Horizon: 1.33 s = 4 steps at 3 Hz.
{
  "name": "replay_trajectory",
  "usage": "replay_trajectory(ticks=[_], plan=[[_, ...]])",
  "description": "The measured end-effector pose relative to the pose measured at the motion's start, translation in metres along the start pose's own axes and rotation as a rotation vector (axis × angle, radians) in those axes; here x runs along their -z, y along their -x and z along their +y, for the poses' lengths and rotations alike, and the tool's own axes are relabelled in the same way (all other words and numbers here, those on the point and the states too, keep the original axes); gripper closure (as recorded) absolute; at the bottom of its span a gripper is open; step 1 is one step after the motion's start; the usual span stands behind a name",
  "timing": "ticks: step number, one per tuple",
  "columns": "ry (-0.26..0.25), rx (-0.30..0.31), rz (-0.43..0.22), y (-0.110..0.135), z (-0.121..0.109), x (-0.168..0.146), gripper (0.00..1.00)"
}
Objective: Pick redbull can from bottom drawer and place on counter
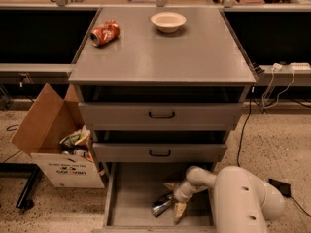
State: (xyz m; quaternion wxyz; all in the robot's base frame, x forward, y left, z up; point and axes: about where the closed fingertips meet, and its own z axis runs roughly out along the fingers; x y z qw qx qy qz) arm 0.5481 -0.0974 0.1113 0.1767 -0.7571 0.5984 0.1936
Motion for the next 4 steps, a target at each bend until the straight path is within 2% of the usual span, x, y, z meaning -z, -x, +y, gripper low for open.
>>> replay_trajectory(ticks=[1, 2, 4], plan=[[0.011, 0.004, -0.028, 0.0026, 0.0027, -0.0072, 0.00], [0.021, 0.010, -0.039, 0.0056, 0.0047, -0.0121, 0.19], [0.017, 0.006, -0.039, 0.0053, 0.0053, -0.0109, 0.65]])
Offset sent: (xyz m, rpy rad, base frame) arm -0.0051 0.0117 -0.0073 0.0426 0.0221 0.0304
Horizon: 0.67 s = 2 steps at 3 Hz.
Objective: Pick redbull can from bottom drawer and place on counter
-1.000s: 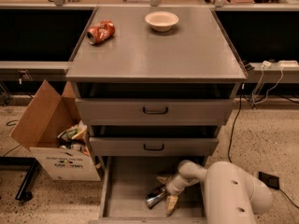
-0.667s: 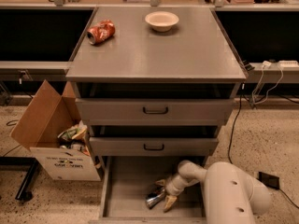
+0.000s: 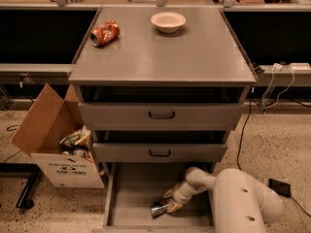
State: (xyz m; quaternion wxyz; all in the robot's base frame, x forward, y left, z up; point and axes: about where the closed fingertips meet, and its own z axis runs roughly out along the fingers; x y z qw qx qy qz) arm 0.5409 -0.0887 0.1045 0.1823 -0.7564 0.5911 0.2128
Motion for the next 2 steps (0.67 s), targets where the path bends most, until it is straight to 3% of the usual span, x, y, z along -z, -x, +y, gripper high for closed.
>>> replay_trajectory(ticks=[1, 2], plan=[[-0.039, -0.018, 0.009, 0.001, 0.001, 0.020, 0.89], [-0.137, -0.058, -0.011, 0.013, 0.001, 0.074, 1.00]])
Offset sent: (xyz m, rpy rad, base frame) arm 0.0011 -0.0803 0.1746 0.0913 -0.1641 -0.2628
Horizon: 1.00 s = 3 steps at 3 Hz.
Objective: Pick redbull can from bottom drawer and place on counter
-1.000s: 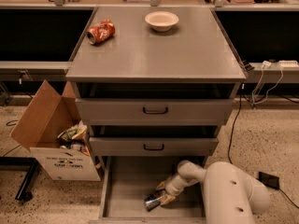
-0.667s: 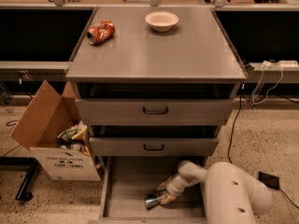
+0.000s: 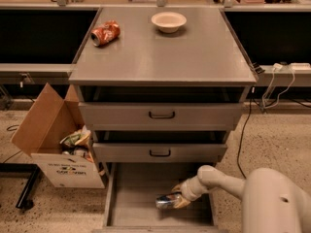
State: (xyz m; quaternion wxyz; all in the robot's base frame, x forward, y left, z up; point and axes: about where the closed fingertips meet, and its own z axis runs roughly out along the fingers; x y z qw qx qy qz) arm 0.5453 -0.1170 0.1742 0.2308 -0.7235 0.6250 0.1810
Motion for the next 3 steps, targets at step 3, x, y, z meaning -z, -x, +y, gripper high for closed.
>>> replay_trajectory(ticks=[3], plan=[[-0.166, -0.085, -0.040, 0.021, 0.003, 0.139, 1.00]])
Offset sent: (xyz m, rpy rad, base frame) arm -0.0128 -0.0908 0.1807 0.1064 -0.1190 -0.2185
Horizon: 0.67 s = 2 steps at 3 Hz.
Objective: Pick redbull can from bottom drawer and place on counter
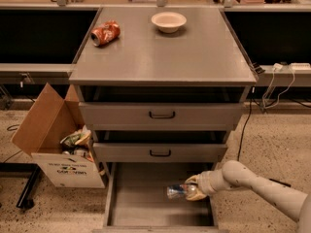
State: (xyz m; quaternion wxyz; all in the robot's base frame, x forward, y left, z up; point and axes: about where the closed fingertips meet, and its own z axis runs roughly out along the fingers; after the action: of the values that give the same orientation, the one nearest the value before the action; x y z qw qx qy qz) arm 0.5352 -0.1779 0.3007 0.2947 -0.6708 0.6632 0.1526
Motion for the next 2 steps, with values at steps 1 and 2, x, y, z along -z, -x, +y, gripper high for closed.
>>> replay_trajectory(ticks=[1, 2], plan=[[0.000, 0.003, -0.016, 0.004, 0.001, 0.003, 1.00], [-0.033, 0.052, -0.064, 0.038, 0.002, 0.047, 1.00]])
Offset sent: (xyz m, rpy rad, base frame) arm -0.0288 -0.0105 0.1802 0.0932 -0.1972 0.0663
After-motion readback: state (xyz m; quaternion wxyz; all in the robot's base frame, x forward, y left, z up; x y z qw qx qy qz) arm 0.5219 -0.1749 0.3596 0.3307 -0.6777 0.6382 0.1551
